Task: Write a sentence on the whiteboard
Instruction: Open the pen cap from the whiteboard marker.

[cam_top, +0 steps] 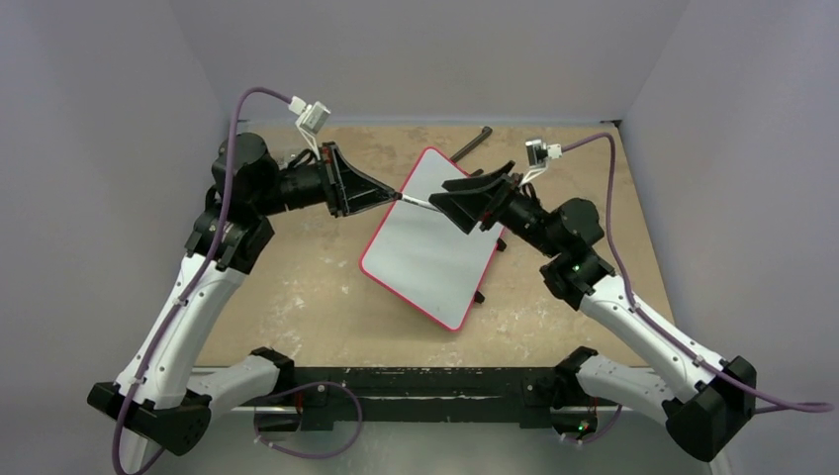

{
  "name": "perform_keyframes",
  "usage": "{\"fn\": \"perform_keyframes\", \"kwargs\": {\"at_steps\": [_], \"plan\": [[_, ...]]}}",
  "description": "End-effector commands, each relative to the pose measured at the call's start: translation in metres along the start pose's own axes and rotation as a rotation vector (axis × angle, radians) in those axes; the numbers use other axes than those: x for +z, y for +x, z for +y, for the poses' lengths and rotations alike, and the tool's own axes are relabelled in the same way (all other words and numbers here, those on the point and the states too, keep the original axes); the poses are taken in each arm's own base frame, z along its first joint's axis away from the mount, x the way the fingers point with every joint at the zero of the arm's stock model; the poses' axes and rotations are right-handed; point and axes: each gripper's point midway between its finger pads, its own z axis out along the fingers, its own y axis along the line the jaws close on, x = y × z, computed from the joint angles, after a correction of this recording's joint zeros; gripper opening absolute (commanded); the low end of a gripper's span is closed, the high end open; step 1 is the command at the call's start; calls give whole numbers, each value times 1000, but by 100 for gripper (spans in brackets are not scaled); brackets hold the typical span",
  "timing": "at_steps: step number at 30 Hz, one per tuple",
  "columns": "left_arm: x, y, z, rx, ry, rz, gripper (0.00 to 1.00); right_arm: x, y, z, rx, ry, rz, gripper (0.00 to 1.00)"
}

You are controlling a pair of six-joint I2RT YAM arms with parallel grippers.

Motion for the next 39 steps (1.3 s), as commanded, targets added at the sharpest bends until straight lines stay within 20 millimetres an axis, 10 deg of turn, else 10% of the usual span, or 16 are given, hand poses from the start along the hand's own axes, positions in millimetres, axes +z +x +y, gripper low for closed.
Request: {"fn": "perform_keyframes", "kwargs": {"at_steps": [1, 18, 39], "plan": [[-1, -15, -10, 21, 55, -104, 0, -12, -29, 49, 107, -266, -114, 97], [12, -32, -9, -36, 171, -233, 0, 4, -18, 52, 130, -355, -38, 47], [6, -10, 1, -6, 108, -102, 0, -4, -10, 71, 70, -489, 6, 32]]}}
